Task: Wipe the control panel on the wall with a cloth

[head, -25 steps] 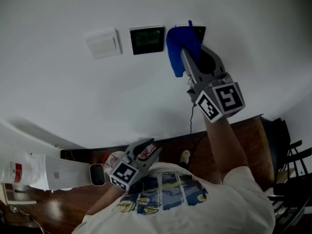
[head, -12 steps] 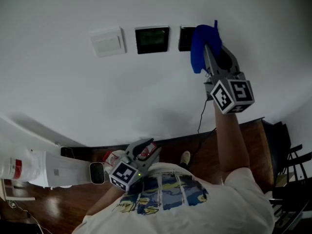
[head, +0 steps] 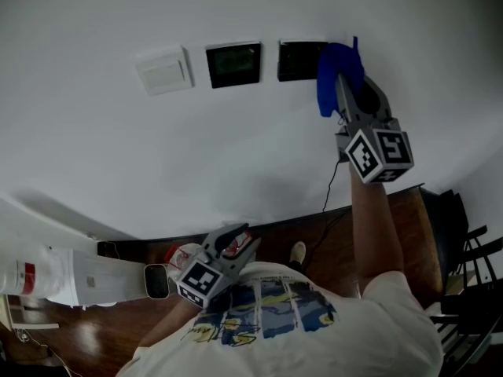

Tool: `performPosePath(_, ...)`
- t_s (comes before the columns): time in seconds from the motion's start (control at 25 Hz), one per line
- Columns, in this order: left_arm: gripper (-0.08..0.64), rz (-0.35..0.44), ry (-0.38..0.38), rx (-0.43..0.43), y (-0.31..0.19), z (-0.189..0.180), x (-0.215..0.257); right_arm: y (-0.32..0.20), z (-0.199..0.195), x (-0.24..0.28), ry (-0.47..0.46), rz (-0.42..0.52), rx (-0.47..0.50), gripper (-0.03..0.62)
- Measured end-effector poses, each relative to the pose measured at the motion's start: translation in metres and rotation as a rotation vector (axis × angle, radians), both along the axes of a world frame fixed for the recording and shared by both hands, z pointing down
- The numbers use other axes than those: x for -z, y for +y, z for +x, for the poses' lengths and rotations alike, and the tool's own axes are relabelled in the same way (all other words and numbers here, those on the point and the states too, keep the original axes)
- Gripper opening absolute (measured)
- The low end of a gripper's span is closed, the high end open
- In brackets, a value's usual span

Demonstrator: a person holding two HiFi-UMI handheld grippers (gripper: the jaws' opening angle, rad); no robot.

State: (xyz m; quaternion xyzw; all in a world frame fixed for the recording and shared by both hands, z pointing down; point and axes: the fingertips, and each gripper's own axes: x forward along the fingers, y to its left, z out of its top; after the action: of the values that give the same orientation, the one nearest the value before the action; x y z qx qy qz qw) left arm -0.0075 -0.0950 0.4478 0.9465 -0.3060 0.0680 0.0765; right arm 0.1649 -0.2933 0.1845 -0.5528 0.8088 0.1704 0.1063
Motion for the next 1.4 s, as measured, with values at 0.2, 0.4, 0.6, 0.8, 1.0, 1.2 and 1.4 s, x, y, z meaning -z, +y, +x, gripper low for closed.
performPosePath(0.2,0.133,0.003,-0.005,0.012,0.0,-0.004,-0.001,0.012,-0.001,-0.001,-0.01,0.006,0.012,0.095)
performPosePath(0.4,0.133,0.003,-0.007,0.014,0.002,-0.006,-0.002,0.034,0.0,-0.015,-0.024,-0.009,0.013,0.095)
performPosePath(0.6,0.133,0.005,-0.012,0.009,0.001,-0.006,-0.004,0.061,-0.002,-0.035,-0.011,-0.031,0.015,0.095)
performPosePath(0.8,0.133,0.008,-0.015,-0.009,0.002,-0.002,-0.004,0.083,-0.002,-0.048,0.001,-0.046,0.012,0.095)
performPosePath(1.0,0.133,0.002,-0.007,-0.014,0.002,0.0,-0.003,0.091,0.001,-0.06,-0.002,-0.067,0.0,0.095)
performPosePath(1.2,0.133,0.001,-0.005,-0.006,0.001,-0.001,-0.002,0.094,0.0,-0.067,-0.002,-0.082,0.004,0.094)
performPosePath(1.4,0.133,0.005,-0.011,0.002,0.0,-0.004,-0.003,0.095,-0.005,-0.07,-0.005,-0.09,0.015,0.094)
